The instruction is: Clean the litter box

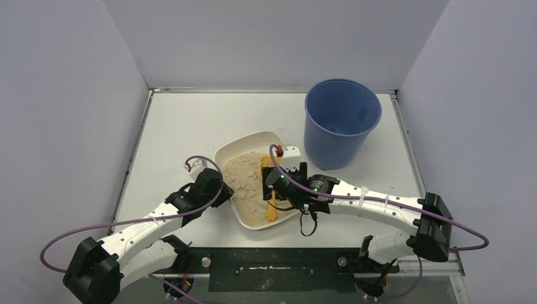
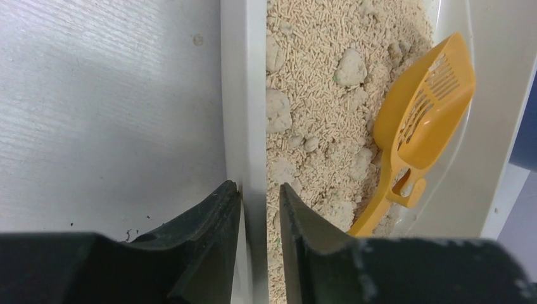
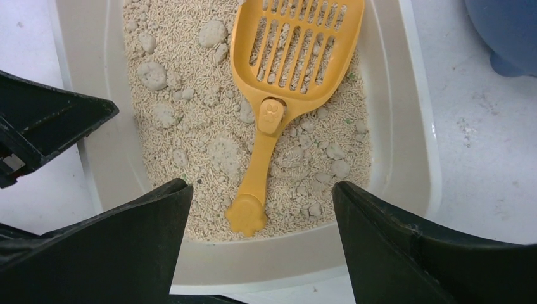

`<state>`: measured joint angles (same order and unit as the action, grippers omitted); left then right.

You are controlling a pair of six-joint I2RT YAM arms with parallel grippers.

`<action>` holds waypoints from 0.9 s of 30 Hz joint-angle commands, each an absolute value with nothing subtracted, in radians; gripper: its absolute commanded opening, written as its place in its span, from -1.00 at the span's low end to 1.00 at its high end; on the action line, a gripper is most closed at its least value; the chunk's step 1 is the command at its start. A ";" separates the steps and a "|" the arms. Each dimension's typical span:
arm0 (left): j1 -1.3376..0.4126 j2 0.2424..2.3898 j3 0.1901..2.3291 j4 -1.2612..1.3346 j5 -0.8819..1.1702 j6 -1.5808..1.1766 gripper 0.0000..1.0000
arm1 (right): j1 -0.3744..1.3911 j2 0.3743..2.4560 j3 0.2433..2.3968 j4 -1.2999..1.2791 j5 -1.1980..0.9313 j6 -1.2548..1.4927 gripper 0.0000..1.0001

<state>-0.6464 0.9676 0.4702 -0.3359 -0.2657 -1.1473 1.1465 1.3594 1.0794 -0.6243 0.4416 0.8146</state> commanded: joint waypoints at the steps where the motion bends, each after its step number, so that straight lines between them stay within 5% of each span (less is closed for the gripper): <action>1: -0.659 0.964 0.514 -0.305 -0.238 -1.151 -0.36 | 1.151 1.374 1.067 -0.510 0.519 0.898 0.66; 8: -0.658 0.887 0.569 -0.462 -0.326 -1.074 0.14 | 1.136 1.469 1.047 -0.436 0.529 0.924 0.57; 27: -0.652 0.860 0.836 -0.585 -0.477 -0.629 0.74 | 1.074 1.625 1.004 -0.342 0.501 0.965 0.23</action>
<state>-0.6537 0.8608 0.7609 -0.5674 -0.4091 -0.7475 1.0821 1.6047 1.0088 -0.4004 0.4911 0.9436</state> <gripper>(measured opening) 0.845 0.627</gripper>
